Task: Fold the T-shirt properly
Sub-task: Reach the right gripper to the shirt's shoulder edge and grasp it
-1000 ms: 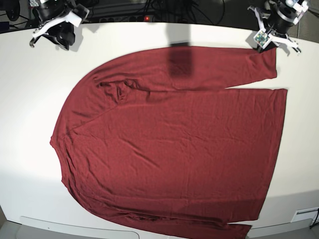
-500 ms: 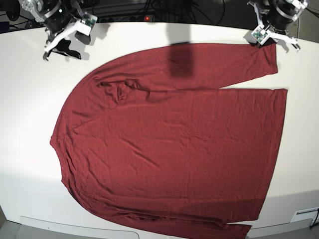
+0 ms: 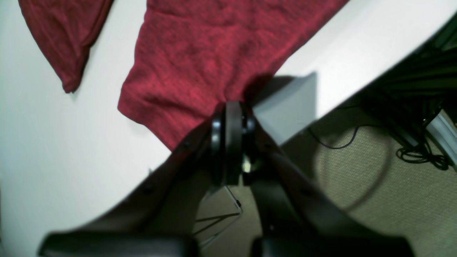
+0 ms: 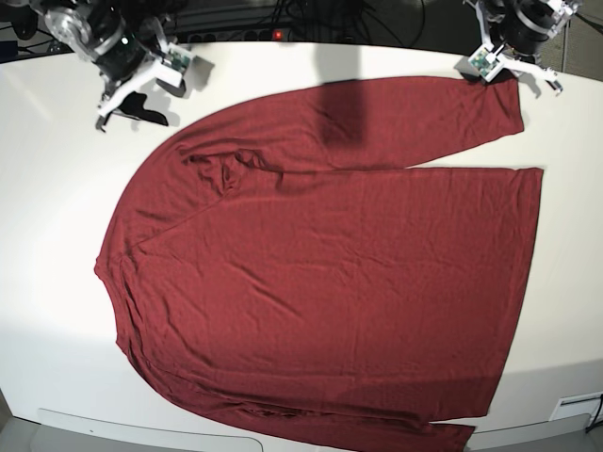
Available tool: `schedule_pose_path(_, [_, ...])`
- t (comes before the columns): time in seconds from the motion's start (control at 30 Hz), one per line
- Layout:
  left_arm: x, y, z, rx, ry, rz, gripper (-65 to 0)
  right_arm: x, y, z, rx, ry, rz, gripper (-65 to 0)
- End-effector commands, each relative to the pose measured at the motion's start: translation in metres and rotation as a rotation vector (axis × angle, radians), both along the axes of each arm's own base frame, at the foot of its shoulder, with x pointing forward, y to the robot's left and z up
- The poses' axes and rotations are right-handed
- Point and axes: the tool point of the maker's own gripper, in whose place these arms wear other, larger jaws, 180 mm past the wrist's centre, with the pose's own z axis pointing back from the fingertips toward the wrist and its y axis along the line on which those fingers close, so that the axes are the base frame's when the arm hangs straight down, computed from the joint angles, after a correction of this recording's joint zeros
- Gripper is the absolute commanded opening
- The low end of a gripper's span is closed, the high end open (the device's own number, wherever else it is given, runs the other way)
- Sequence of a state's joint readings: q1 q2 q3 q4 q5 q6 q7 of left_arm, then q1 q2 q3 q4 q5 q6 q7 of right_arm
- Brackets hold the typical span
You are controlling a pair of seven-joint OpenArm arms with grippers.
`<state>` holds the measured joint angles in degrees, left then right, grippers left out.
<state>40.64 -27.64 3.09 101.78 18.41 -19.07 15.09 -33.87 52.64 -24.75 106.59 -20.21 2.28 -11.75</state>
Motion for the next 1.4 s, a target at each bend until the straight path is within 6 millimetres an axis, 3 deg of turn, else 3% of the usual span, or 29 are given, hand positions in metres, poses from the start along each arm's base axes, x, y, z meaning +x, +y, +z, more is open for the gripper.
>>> schedule_pose_path(0.0, [-0.002,-0.001,0.002,-0.007,0.006,-0.008,-65.0,0.008,-0.001,0.004,-0.001,-0.029,0.005,-32.5])
schedule_pose_path(0.27, [-0.002,-0.001,0.002,-0.009,0.004,-0.009,-65.0,0.019,-0.013,-0.020,-0.031,0.017,-0.024,-32.5])
schedule_pose_path(0.53, [-0.002,-0.001,0.002,-0.008,0.004,-0.010,-65.0,0.036,0.010,-0.025,-0.008,0.030,0.030,-32.5])
schedule_pose_path(0.73, [-0.001,-0.001,0.002,-0.009,0.003,-0.010,-65.0,0.028,0.017,-0.032,-0.022,0.110,0.104,-32.6])
schedule_pose_path(0.83, [-0.001,-0.002,0.003,-0.009,0.002,-0.010,-65.0,0.021,0.016,-0.037,-0.081,0.143,0.174,-37.6])
schedule_pose_path(0.93, [-0.001,-0.001,0.002,-0.008,0.002,-0.010,-65.0,0.019,0.019,-0.039,-0.091,0.161,0.203,-37.7])
schedule_pose_path(1.37, [-0.002,-0.001,0.002,-0.008,0.003,-0.010,-65.0,0.028,0.030,-0.048,-0.116,0.183,0.254,-37.7])
